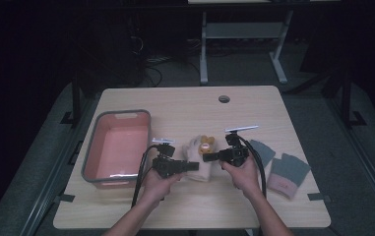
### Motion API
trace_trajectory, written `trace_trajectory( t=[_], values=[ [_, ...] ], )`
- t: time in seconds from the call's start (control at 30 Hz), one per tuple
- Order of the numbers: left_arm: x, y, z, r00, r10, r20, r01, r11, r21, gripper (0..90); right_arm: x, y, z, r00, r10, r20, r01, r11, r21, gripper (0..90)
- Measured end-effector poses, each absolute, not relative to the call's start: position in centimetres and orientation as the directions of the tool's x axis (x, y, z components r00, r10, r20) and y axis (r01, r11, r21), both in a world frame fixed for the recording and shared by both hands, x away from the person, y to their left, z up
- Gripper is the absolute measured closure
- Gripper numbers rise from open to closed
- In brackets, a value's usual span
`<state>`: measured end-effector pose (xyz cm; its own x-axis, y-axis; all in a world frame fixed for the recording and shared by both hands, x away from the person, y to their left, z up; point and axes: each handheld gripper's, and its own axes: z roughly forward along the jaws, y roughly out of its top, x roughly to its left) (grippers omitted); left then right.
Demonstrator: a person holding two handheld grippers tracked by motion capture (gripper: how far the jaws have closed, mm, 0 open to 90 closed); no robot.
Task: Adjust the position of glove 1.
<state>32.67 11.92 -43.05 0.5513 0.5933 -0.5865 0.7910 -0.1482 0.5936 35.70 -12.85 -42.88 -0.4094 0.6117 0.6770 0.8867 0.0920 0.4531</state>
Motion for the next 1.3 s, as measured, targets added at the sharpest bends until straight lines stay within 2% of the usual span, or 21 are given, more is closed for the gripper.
trace_trajectory(
  t=[0.8,1.3],
  values=[
    [33.4,13.1,-39.8,0.593,0.564,-0.574,0.757,-0.147,0.637,66.4,36.3,-12.3,-39.5,-0.448,0.589,0.673,0.864,0.09,0.496,83.0],
    [33.9,14.5,-38.2,0.587,0.561,-0.584,0.758,-0.126,0.64,66.4,37.0,-11.1,-37.7,-0.47,0.584,0.661,0.853,0.107,0.511,83.1]
  ],
)
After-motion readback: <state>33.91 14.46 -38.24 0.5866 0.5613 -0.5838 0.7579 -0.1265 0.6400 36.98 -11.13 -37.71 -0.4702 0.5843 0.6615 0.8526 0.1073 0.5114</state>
